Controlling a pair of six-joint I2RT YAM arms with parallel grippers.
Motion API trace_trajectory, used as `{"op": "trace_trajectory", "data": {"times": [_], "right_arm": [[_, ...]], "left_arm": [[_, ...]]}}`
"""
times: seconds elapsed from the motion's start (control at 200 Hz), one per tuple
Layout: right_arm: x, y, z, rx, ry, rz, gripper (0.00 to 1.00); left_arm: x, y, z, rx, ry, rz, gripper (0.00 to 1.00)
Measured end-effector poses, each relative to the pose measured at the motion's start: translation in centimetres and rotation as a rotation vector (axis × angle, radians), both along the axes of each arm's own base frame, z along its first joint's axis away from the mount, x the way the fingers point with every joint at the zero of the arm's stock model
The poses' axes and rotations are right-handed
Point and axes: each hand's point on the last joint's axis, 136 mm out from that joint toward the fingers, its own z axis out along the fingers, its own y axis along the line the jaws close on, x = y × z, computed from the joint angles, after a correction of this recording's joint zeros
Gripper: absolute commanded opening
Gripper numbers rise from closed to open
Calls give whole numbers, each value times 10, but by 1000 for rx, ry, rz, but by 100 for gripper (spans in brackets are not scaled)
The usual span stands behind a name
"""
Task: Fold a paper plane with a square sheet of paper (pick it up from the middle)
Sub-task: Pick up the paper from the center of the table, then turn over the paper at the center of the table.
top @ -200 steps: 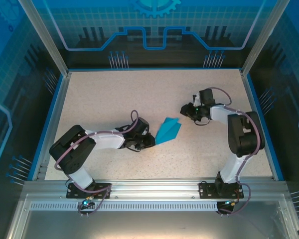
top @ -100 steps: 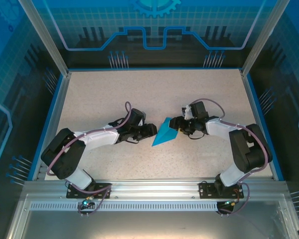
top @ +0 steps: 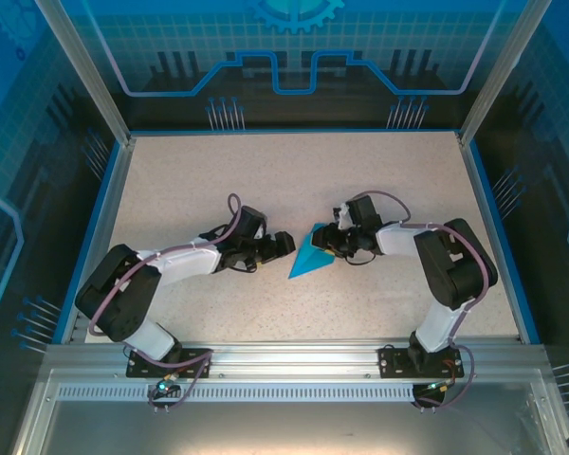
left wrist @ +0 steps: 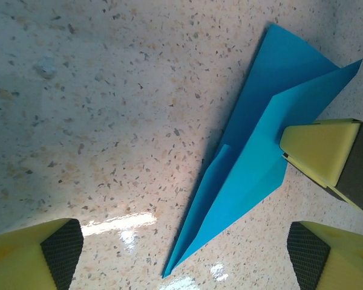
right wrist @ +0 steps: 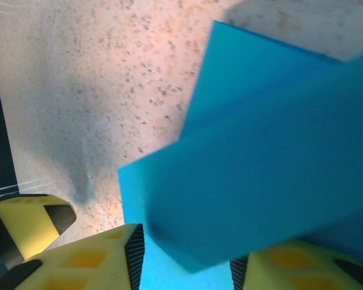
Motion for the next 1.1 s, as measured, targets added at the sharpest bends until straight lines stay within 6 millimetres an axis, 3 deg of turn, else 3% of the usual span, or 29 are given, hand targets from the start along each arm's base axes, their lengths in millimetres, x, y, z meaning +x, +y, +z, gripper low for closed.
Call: {"op": "trace_trajectory", "data": {"times": [0.155,0.285,0.485,0.845,0.955,1.095], "right_arm": [[5,8,7,35,-25,7,13],[8,13,15,70,-50,22,6],[9,25,43,174,-100,85,5],[16,35,153,393,-314,224,7],[12,37,168,425,-333,249,7],[9,38,171,446,-315,261,7]], "left_arm": [[1,8,5,-11,-15,19,96],[0,16,10,-38,-23,24,99],[0,15,31,-147,-44,-28,99],[-5,-8,83,-392,-142,-173,98],[-6,-16,99,-466,-172,-208,98],[-5,-22,118,-534,-212,-243,90]]}}
